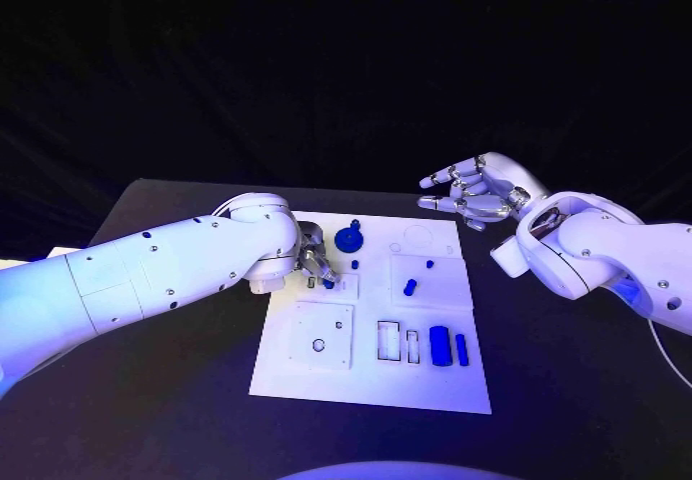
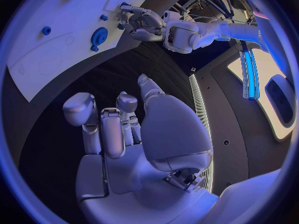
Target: Assemble the parts on the task board
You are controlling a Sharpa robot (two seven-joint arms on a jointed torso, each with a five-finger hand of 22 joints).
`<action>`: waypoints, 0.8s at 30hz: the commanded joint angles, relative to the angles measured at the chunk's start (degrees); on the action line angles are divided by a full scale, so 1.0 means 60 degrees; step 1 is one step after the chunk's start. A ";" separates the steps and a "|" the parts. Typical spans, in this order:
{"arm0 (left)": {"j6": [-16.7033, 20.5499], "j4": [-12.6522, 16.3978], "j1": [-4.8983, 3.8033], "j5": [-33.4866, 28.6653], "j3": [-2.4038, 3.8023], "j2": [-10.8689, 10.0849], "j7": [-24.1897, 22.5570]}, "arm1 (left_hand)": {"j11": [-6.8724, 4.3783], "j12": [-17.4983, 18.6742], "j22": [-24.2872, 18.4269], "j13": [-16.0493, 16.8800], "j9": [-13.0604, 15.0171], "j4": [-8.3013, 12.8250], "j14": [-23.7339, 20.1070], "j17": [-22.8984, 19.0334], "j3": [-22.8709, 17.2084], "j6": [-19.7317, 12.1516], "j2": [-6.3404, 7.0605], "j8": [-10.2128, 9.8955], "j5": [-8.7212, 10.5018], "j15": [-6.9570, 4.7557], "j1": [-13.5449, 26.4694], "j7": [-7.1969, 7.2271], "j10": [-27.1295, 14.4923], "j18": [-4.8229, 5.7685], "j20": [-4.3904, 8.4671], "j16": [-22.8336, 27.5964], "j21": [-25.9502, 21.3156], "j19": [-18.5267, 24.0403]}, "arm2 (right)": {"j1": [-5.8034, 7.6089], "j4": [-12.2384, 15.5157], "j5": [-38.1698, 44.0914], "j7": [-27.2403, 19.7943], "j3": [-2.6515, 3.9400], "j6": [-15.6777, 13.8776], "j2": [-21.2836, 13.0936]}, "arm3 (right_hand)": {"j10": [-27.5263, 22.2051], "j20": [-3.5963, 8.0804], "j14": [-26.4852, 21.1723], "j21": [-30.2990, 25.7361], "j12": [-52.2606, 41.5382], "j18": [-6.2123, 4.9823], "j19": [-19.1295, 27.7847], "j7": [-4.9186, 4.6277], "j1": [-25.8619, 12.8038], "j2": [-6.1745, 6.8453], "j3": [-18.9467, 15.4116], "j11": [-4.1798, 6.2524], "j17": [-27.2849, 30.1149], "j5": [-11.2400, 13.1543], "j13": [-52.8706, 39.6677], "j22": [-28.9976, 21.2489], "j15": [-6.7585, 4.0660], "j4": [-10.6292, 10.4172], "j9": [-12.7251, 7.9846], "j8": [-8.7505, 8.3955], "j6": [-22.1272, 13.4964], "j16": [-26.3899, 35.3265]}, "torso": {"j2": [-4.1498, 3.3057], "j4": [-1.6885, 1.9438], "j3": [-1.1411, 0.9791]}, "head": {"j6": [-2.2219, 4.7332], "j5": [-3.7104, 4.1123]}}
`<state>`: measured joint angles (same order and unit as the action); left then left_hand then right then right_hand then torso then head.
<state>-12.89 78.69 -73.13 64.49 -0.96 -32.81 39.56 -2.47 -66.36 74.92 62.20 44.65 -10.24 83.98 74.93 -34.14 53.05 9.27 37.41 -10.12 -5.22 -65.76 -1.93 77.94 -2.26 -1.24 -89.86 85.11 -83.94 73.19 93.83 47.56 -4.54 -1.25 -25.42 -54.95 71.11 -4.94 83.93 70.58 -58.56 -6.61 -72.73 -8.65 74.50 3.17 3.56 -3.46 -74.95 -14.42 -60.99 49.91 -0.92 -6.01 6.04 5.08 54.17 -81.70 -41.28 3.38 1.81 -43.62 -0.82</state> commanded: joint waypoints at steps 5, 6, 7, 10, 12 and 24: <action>-0.0270 -0.0041 0.0073 -0.0015 -0.0064 0.0058 0.0215 | -0.0062 -0.0009 0.1570 -0.0034 -0.0008 -0.0011 0.1003 0.2511 0.0179 0.0317 -0.0059 -0.0034 -0.0011 -0.0071 0.0442 0.0179 0.0079 0.0122 0.0069 -0.0023 0.0105 -0.0488 | -0.0007 0.0030 -0.0036 -0.0100 0.0000 0.0130 -0.0003 | -0.0066 -0.0003 0.0538 -0.0063 0.0060 -0.0133 0.0065 0.0024 0.0008 -0.0078 -0.0056 0.0005 -0.0429 -0.0060 0.0027 -0.0040 -0.0013 -0.0011 0.0015 0.0035 0.0046 0.0071 | 0.0000 0.0001 -0.0003 | -0.0031 0.0007; -0.0284 -0.0042 0.0073 -0.0015 -0.0065 0.0059 0.0223 | -0.0067 -0.0004 0.1585 -0.0044 -0.0006 -0.0048 0.1003 0.2511 0.0257 0.0343 -0.0061 -0.0034 -0.0009 -0.0075 0.0501 0.0184 0.0085 0.0126 0.0072 -0.0023 0.0114 -0.0496 | -0.0007 0.0029 -0.0041 -0.0101 0.0000 0.0132 -0.0004 | -0.0066 -0.0003 0.0538 -0.0063 0.0060 -0.0133 0.0065 0.0024 0.0008 -0.0078 -0.0056 0.0005 -0.0429 -0.0060 0.0027 -0.0040 -0.0013 -0.0011 0.0015 0.0035 0.0046 0.0071 | 0.0001 0.0002 0.0001 | -0.0033 0.0007; -0.0295 -0.0043 0.0073 -0.0015 -0.0065 0.0060 0.0230 | -0.0073 0.0000 0.1594 -0.0054 -0.0004 -0.0078 0.1003 0.2511 0.0339 0.0364 -0.0063 -0.0038 -0.0009 -0.0080 0.0548 0.0192 0.0091 0.0128 0.0075 -0.0023 0.0119 -0.0501 | -0.0007 0.0028 -0.0045 -0.0103 0.0000 0.0136 -0.0005 | -0.0066 -0.0003 0.0538 -0.0063 0.0060 -0.0133 0.0065 0.0024 0.0008 -0.0078 -0.0056 0.0005 -0.0429 -0.0060 0.0027 -0.0040 -0.0013 -0.0011 0.0015 0.0035 0.0046 0.0071 | 0.0001 0.0004 0.0001 | -0.0031 0.0010; -0.0305 -0.0048 0.0073 -0.0015 -0.0065 0.0061 0.0250 | -0.0079 0.0001 0.1625 -0.0066 0.0002 -0.0207 0.1003 0.2511 0.0618 0.0429 -0.0047 -0.0044 0.0002 -0.0084 0.0727 0.0199 0.0110 0.0136 0.0084 -0.0023 0.0139 -0.0518 | -0.0007 0.0025 -0.0053 -0.0109 0.0000 0.0142 -0.0005 | -0.0084 -0.0003 0.0534 -0.0084 0.0082 -0.0139 0.0080 0.0022 0.0000 -0.0075 -0.0072 0.0003 -0.0415 -0.0065 0.0047 -0.0076 -0.0011 -0.0019 0.0014 0.0032 0.0039 0.0082 | 0.0008 0.0002 0.0000 | -0.0042 0.0009; -0.0295 -0.0055 0.0073 -0.0015 -0.0065 0.0060 0.0261 | -0.0089 0.0006 0.1638 -0.0080 0.0006 -0.0284 0.1003 0.2511 0.0854 0.0463 -0.0048 -0.0059 -0.0003 -0.0092 0.0809 0.0213 0.0120 0.0138 0.0088 -0.0023 0.0145 -0.0525 | -0.0007 0.0023 -0.0057 -0.0111 0.0000 0.0144 -0.0005 | -0.0092 -0.0004 0.0531 -0.0095 0.0089 -0.0141 0.0087 0.0021 -0.0007 -0.0073 -0.0086 0.0002 -0.0406 -0.0068 0.0054 -0.0092 -0.0010 -0.0027 0.0014 0.0031 0.0034 0.0090 | 0.0008 0.0006 -0.0001 | -0.0041 0.0006; 0.0216 -0.0126 0.0073 -0.0023 -0.0058 0.0021 0.0294 | -0.0107 0.0077 0.1698 -0.0225 0.0074 -0.1014 0.1003 0.2511 0.3019 0.0625 -0.0011 -0.0103 0.0039 -0.0110 0.1379 0.0235 0.0143 0.0150 0.0114 -0.0023 0.0163 -0.0553 | -0.0007 0.0008 -0.0081 -0.0102 0.0000 0.0118 -0.0007 | -0.0149 -0.0008 0.0510 -0.0157 0.0156 -0.0155 0.0127 0.0015 0.0015 -0.0086 -0.0129 -0.0003 -0.0345 0.0005 0.0116 -0.0187 -0.0005 -0.0033 0.0015 0.0023 0.0006 0.0142 | 0.0006 0.0005 0.0009 | -0.0043 0.0013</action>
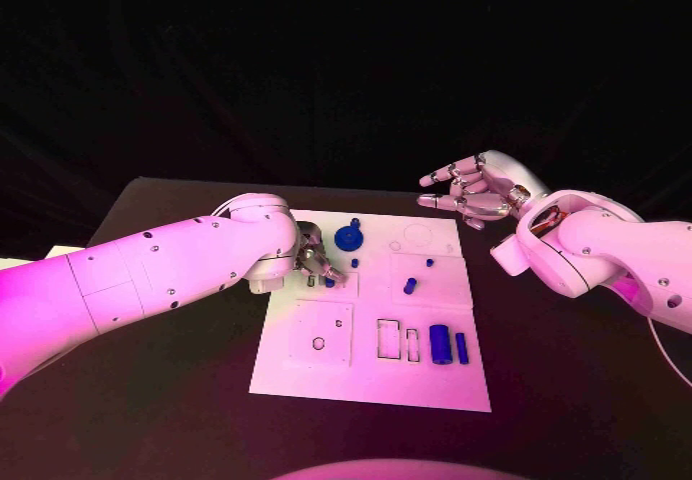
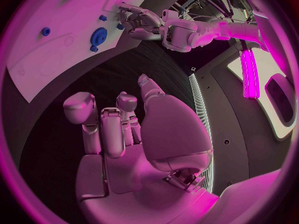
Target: Assemble the parts on the task board
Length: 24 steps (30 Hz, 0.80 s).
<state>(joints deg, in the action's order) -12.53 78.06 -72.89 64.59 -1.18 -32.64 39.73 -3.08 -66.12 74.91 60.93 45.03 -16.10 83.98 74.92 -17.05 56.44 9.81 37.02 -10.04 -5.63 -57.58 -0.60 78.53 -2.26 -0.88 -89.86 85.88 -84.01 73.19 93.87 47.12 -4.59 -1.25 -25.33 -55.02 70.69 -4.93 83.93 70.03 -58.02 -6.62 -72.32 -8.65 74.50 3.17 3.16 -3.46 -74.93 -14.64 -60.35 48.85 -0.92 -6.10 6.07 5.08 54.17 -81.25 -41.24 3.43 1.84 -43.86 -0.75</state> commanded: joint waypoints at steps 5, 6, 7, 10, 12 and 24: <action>0.0335 -0.0014 0.0031 -0.0089 -0.0004 -0.0094 0.0176 | 0.0003 0.0076 0.1645 -0.0072 0.0029 -0.0072 0.1004 0.2514 0.0918 0.0038 -0.0187 -0.0083 0.0336 -0.0041 0.0053 0.0009 0.0012 0.0133 0.0055 -0.0023 -0.0021 -0.0509 | -0.0006 -0.0029 -0.0015 -0.0106 0.0000 0.0101 0.0029 | -0.0140 -0.0012 0.0488 -0.0143 0.0143 -0.0176 0.0120 0.0010 0.0023 -0.0094 -0.0086 -0.0009 -0.0276 0.0064 0.0079 -0.0146 0.0000 -0.0023 0.0008 0.0016 -0.0012 0.0123 | -0.0002 -0.0008 -0.0001 | 0.0000 -0.0009; 0.0345 0.0009 0.0030 -0.0103 0.0001 -0.0125 0.0167 | 0.0008 0.0076 0.1638 -0.0077 0.0035 -0.0074 0.1004 0.2514 0.1126 0.0032 -0.0244 -0.0093 0.0488 -0.0041 0.0051 0.0008 0.0007 0.0130 0.0053 -0.0023 -0.0030 -0.0505 | -0.0006 -0.0035 -0.0016 -0.0109 0.0000 0.0101 0.0032 | -0.0167 -0.0013 0.0485 -0.0162 0.0183 -0.0182 0.0136 0.0008 0.0025 -0.0096 -0.0091 -0.0010 -0.0267 0.0067 0.0115 -0.0179 0.0002 -0.0025 0.0008 0.0015 -0.0016 0.0131 | -0.0003 -0.0007 0.0000 | 0.0000 -0.0009; 0.0350 0.0040 0.0028 -0.0121 0.0008 -0.0161 0.0160 | 0.0007 0.0074 0.1633 -0.0078 0.0040 -0.0086 0.1004 0.2514 0.1270 0.0026 -0.0271 -0.0098 0.0578 -0.0039 0.0056 0.0002 0.0003 0.0128 0.0054 -0.0023 -0.0037 -0.0502 | -0.0006 -0.0041 -0.0016 -0.0111 0.0000 0.0104 0.0035 | -0.0188 -0.0014 0.0482 -0.0173 0.0211 -0.0184 0.0144 0.0007 0.0028 -0.0098 -0.0097 -0.0012 -0.0261 0.0070 0.0140 -0.0195 0.0003 -0.0026 0.0008 0.0014 -0.0020 0.0136 | 0.0002 -0.0004 0.0003 | -0.0005 -0.0005; 0.0352 0.0168 0.0017 -0.0226 0.0079 -0.0283 0.0135 | 0.0023 0.0080 0.1617 -0.0098 0.0059 -0.0095 0.1004 0.2514 0.1811 0.0005 -0.0391 -0.0115 0.0843 -0.0036 0.0032 -0.0004 -0.0023 0.0122 0.0049 -0.0023 -0.0061 -0.0492 | -0.0007 -0.0053 -0.0013 -0.0118 -0.0001 0.0120 0.0039 | -0.0256 -0.0019 0.0467 -0.0224 0.0295 -0.0195 0.0181 0.0003 0.0080 -0.0090 -0.0119 -0.0014 -0.0227 0.0074 0.0214 -0.0269 0.0007 -0.0001 0.0009 0.0010 -0.0036 0.0168 | 0.0011 0.0002 0.0006 | -0.0013 0.0007; 0.0381 0.0262 0.0002 -0.0307 0.0153 -0.0370 0.0124 | 0.0035 0.0128 0.1578 -0.0160 0.0072 -0.0100 0.1004 0.2514 0.2244 -0.0038 -0.0425 -0.0133 0.0997 -0.0030 0.0007 -0.0021 -0.0073 0.0111 0.0044 -0.0023 -0.0100 -0.0469 | -0.0007 -0.0058 -0.0010 -0.0118 -0.0001 0.0128 0.0040 | -0.0269 -0.0020 0.0463 -0.0234 0.0312 -0.0197 0.0187 0.0003 0.0094 -0.0088 -0.0124 -0.0015 -0.0220 0.0075 0.0230 -0.0280 0.0008 0.0007 0.0010 0.0009 -0.0039 0.0175 | 0.0006 0.0001 0.0010 | 0.0003 0.0005; -0.0988 0.0050 -0.0761 -0.0807 0.0628 -0.0728 0.0314 | 0.0442 0.1457 0.0790 -0.1716 -0.0584 -0.0110 0.1004 0.2514 0.3340 -0.1060 -0.1070 -0.1118 0.1075 0.0272 -0.0809 -0.0526 -0.1187 -0.0103 -0.0212 -0.0023 -0.0868 0.0006 | -0.0012 -0.0097 -0.0003 -0.0082 -0.0013 0.0156 0.0035 | -0.0291 -0.0023 0.0456 -0.0267 0.0341 -0.0203 0.0202 0.0000 0.0158 -0.0116 -0.0132 -0.0015 -0.0205 0.0025 0.0260 -0.0317 0.0009 0.0030 0.0015 0.0012 -0.0045 0.0193 | 0.0000 0.0010 0.0002 | 0.0081 0.0047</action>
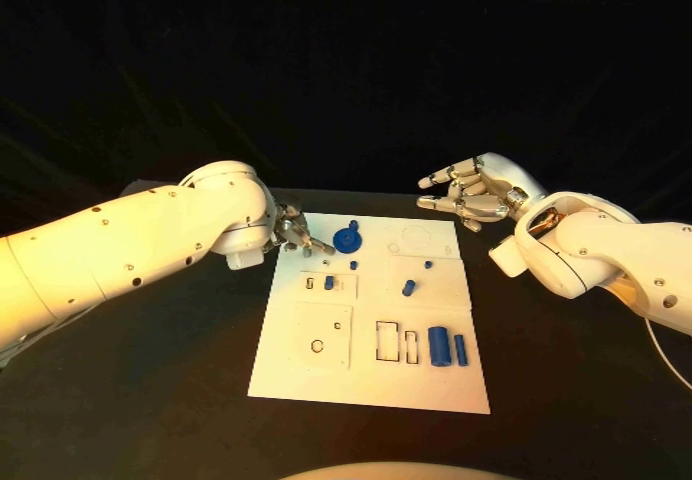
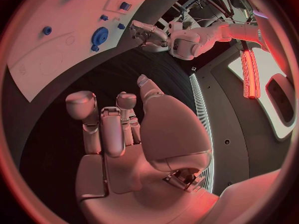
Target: Assemble the parts on the task board
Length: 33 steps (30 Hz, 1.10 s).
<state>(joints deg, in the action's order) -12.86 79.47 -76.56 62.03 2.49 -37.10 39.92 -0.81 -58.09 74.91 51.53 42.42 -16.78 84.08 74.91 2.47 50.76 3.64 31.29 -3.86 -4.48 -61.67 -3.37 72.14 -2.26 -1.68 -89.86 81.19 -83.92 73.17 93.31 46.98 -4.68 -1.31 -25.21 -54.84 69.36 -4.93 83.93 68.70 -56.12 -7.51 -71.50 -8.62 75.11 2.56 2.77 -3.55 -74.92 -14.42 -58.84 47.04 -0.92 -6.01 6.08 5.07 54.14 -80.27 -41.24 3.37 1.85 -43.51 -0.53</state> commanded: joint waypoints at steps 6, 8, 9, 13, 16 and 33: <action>-0.1093 -0.0966 -0.0422 -0.0324 0.0032 0.0277 0.0026 | 0.0147 0.0058 0.0831 -0.0167 -0.0488 0.0025 0.0987 0.2516 0.0212 -0.0117 -0.0184 -0.0424 0.0017 0.0168 -0.0511 -0.0155 -0.0135 -0.0099 -0.0174 -0.0023 -0.0076 -0.0037 | -0.0011 -0.0021 0.0021 -0.0068 -0.0006 0.0117 0.0024 | -0.0076 -0.0022 0.0456 -0.0052 0.0037 -0.0054 0.0068 -0.0004 0.0069 -0.0026 -0.0067 -0.0001 -0.0210 -0.0031 0.0021 -0.0024 0.0009 0.0016 0.0014 0.0013 -0.0041 0.0030 | -0.0008 0.0011 0.0011 | 0.0039 0.0008; -0.1090 -0.1218 -0.0452 -0.0163 0.0009 0.0396 -0.0090 | 0.0142 0.0000 0.0897 -0.0128 -0.0546 0.0027 0.0987 0.2516 0.0241 -0.0047 -0.0231 -0.0434 -0.0009 0.0168 -0.0590 -0.0146 -0.0098 -0.0083 -0.0183 -0.0023 -0.0020 -0.0080 | -0.0011 -0.0029 0.0021 -0.0071 -0.0007 0.0109 0.0032 | -0.0078 -0.0023 0.0456 -0.0058 0.0040 -0.0055 0.0070 -0.0005 0.0079 -0.0035 -0.0067 -0.0001 -0.0208 -0.0045 0.0026 -0.0030 0.0010 0.0018 0.0015 0.0014 -0.0041 0.0032 | -0.0007 0.0013 0.0011 | 0.0028 0.0005; -0.1097 -0.1345 -0.0462 -0.0105 -0.0013 0.0459 -0.0133 | 0.0137 -0.0026 0.0916 -0.0110 -0.0570 0.0026 0.0987 0.2516 0.0256 -0.0013 -0.0251 -0.0434 -0.0016 0.0166 -0.0621 -0.0140 -0.0081 -0.0078 -0.0184 -0.0023 -0.0003 -0.0093 | -0.0011 -0.0034 0.0021 -0.0073 -0.0007 0.0107 0.0037 | -0.0078 -0.0023 0.0455 -0.0058 0.0041 -0.0055 0.0070 -0.0005 0.0081 -0.0036 -0.0068 -0.0001 -0.0207 -0.0047 0.0027 -0.0031 0.0010 0.0018 0.0016 0.0015 -0.0041 0.0033 | -0.0008 0.0017 0.0014 | 0.0032 0.0003; -0.1111 -0.1865 -0.0479 0.0071 -0.0131 0.0735 -0.0287 | 0.0129 -0.0061 0.0941 -0.0087 -0.0603 0.0024 0.0987 0.2516 0.0276 0.0043 -0.0292 -0.0431 -0.0024 0.0161 -0.0662 -0.0129 -0.0059 -0.0072 -0.0184 -0.0023 0.0017 -0.0111 | -0.0012 -0.0045 0.0021 -0.0076 -0.0008 0.0105 0.0052 | -0.0077 -0.0023 0.0456 -0.0056 0.0039 -0.0053 0.0065 -0.0005 0.0088 -0.0042 -0.0067 -0.0001 -0.0209 -0.0057 0.0027 -0.0023 0.0009 0.0020 0.0016 0.0015 -0.0040 0.0032 | 0.0005 0.0025 0.0005 | 0.0018 -0.0008; -0.1118 -0.2245 -0.0471 0.0161 -0.0215 0.0948 -0.0418 | 0.0119 -0.0104 0.0970 -0.0055 -0.0633 0.0022 0.0987 0.2516 0.0296 0.0102 -0.0341 -0.0420 -0.0028 0.0154 -0.0697 -0.0115 -0.0031 -0.0065 -0.0181 -0.0023 0.0041 -0.0130 | -0.0012 -0.0052 0.0021 -0.0081 -0.0008 0.0107 0.0072 | -0.0076 -0.0023 0.0456 -0.0055 0.0039 -0.0053 0.0063 -0.0005 0.0091 -0.0045 -0.0067 -0.0001 -0.0210 -0.0061 0.0026 -0.0020 0.0009 0.0020 0.0017 0.0016 -0.0040 0.0032 | -0.0007 0.0016 0.0008 | 0.0014 -0.0043; -0.1252 -0.3431 -0.0277 0.0273 -0.0406 0.1712 -0.0734 | -0.0011 -0.0458 0.1204 0.0248 -0.0703 0.0040 0.0987 0.2516 0.0411 0.0534 -0.0734 -0.0206 -0.0070 0.0053 -0.0960 0.0039 0.0236 -0.0006 -0.0099 -0.0023 0.0242 -0.0278 | -0.0025 -0.0075 0.0021 -0.0089 -0.0008 0.0134 0.0139 | -0.0075 -0.0023 0.0457 -0.0064 0.0040 -0.0054 0.0064 -0.0005 0.0114 -0.0070 -0.0063 0.0000 -0.0213 -0.0088 0.0032 -0.0030 0.0008 0.0024 0.0019 0.0019 -0.0039 0.0031 | -0.0006 0.0004 -0.0003 | -0.0039 -0.0045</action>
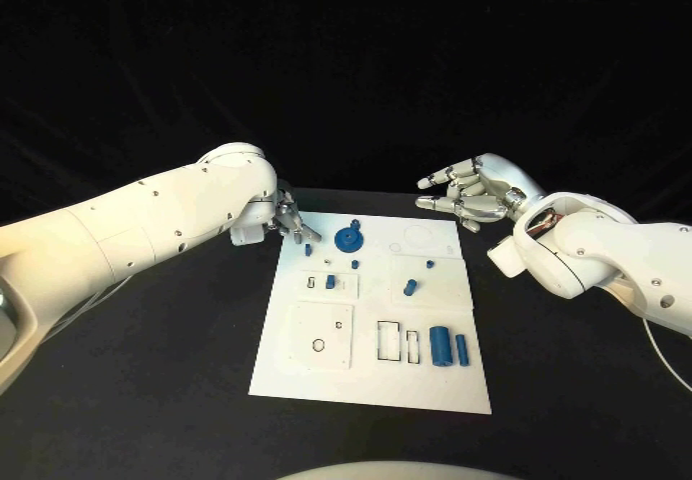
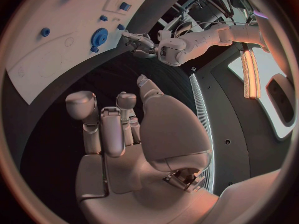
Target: Assemble the parts on the task board
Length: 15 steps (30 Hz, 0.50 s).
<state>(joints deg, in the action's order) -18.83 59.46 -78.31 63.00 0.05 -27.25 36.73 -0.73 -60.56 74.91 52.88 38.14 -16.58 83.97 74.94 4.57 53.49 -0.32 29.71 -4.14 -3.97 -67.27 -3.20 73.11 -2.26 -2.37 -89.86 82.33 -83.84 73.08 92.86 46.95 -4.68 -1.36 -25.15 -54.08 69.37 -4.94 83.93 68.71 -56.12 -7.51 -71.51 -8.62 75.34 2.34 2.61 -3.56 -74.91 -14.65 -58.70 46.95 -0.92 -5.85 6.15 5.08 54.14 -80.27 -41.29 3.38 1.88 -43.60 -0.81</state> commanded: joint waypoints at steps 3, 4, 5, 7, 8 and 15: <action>-0.0331 -0.0194 0.0037 0.0136 -0.0010 0.0120 -0.0192 | -0.0051 -0.0076 0.1227 0.0045 0.0042 0.0018 0.1005 0.2510 0.0061 0.0130 -0.0122 0.0122 -0.0022 -0.0053 -0.0121 0.0042 0.0102 -0.0001 0.0037 -0.0023 0.0071 -0.0307 | -0.0010 0.0002 0.0026 -0.0087 0.0000 0.0129 0.0015 | -0.0073 -0.0022 0.0458 -0.0065 0.0035 -0.0054 0.0063 -0.0006 0.0086 -0.0041 -0.0036 0.0001 -0.0218 -0.0062 0.0005 -0.0013 0.0008 0.0000 0.0010 0.0020 -0.0039 0.0029 | 0.0004 0.0005 -0.0019 | -0.0028 0.0001; -0.0348 -0.0220 0.0046 0.0142 -0.0013 0.0133 -0.0191 | -0.0059 -0.0081 0.1232 0.0047 0.0053 0.0024 0.1005 0.2510 0.0057 0.0141 -0.0137 0.0142 -0.0024 -0.0060 -0.0160 0.0051 0.0107 0.0000 0.0044 -0.0023 0.0074 -0.0309 | -0.0010 0.0003 0.0026 -0.0087 0.0000 0.0131 0.0016 | -0.0072 -0.0022 0.0458 -0.0065 0.0034 -0.0054 0.0062 -0.0006 0.0086 -0.0042 -0.0036 0.0001 -0.0219 -0.0063 0.0004 -0.0013 0.0008 0.0000 0.0010 0.0020 -0.0039 0.0029 | 0.0004 0.0006 -0.0016 | -0.0032 0.0003; -0.0361 -0.0240 0.0054 0.0147 -0.0015 0.0142 -0.0191 | -0.0067 -0.0088 0.1240 0.0052 0.0066 0.0029 0.1005 0.2510 0.0049 0.0150 -0.0154 0.0163 -0.0025 -0.0067 -0.0204 0.0060 0.0114 0.0002 0.0051 -0.0023 0.0079 -0.0314 | -0.0010 0.0004 0.0026 -0.0087 0.0000 0.0132 0.0016 | -0.0072 -0.0022 0.0458 -0.0065 0.0034 -0.0054 0.0062 -0.0006 0.0086 -0.0042 -0.0036 0.0001 -0.0219 -0.0063 0.0004 -0.0013 0.0008 0.0000 0.0010 0.0020 -0.0039 0.0029 | 0.0002 0.0005 -0.0016 | -0.0033 0.0003; -0.0381 -0.0269 0.0069 0.0153 -0.0018 0.0158 -0.0195 | -0.0081 -0.0099 0.1247 0.0057 0.0089 0.0039 0.1005 0.2510 0.0029 0.0159 -0.0182 0.0198 -0.0029 -0.0080 -0.0289 0.0074 0.0124 0.0004 0.0064 -0.0023 0.0084 -0.0318 | -0.0010 0.0003 0.0026 -0.0088 0.0000 0.0134 0.0018 | -0.0072 -0.0022 0.0458 -0.0065 0.0034 -0.0054 0.0062 -0.0006 0.0086 -0.0042 -0.0036 0.0001 -0.0219 -0.0063 0.0004 -0.0013 0.0008 0.0000 0.0010 0.0020 -0.0039 0.0029 | 0.0004 0.0006 -0.0011 | -0.0034 0.0005; -0.0388 -0.0280 0.0075 0.0155 -0.0019 0.0165 -0.0198 | -0.0085 -0.0103 0.1252 0.0060 0.0097 0.0042 0.1005 0.2510 0.0021 0.0158 -0.0192 0.0209 -0.0031 -0.0084 -0.0320 0.0078 0.0128 0.0005 0.0068 -0.0023 0.0087 -0.0320 | -0.0011 0.0003 0.0026 -0.0088 0.0000 0.0135 0.0019 | -0.0072 -0.0022 0.0458 -0.0065 0.0034 -0.0054 0.0062 -0.0006 0.0086 -0.0042 -0.0036 0.0001 -0.0219 -0.0063 0.0004 -0.0013 0.0008 0.0000 0.0010 0.0020 -0.0039 0.0029 | 0.0006 0.0009 -0.0009 | -0.0043 0.0010; -0.0440 -0.0316 0.0095 0.0160 -0.0022 0.0203 -0.0251 | -0.0100 -0.0127 0.1275 0.0078 0.0131 0.0051 0.1005 0.2510 -0.0008 0.0163 -0.0222 0.0257 -0.0033 -0.0096 -0.0436 0.0093 0.0149 0.0011 0.0083 -0.0023 0.0104 -0.0332 | -0.0011 0.0001 0.0027 -0.0090 0.0000 0.0145 0.0027 | -0.0072 -0.0022 0.0458 -0.0065 0.0034 -0.0054 0.0062 -0.0006 0.0086 -0.0042 -0.0036 0.0001 -0.0219 -0.0063 0.0004 -0.0013 0.0008 0.0000 0.0010 0.0020 -0.0039 0.0029 | 0.0008 0.0015 -0.0008 | -0.0062 0.0008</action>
<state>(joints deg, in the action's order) -20.08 57.59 -77.75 63.57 -0.09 -26.23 36.12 -1.33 -61.11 74.90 53.28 38.86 -16.58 84.14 74.93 4.56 54.17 -1.73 30.96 -4.14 -4.14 -69.28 -2.65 73.71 -2.26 -2.16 -89.86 82.76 -84.05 73.05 92.85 46.95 -4.69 -1.37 -25.07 -54.00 69.37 -4.94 83.93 68.71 -56.12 -7.51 -71.51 -8.62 75.34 2.34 2.62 -3.56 -74.91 -14.65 -58.70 46.95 -0.92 -5.85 6.14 5.08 54.14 -80.27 -41.25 3.45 1.81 -43.97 -0.75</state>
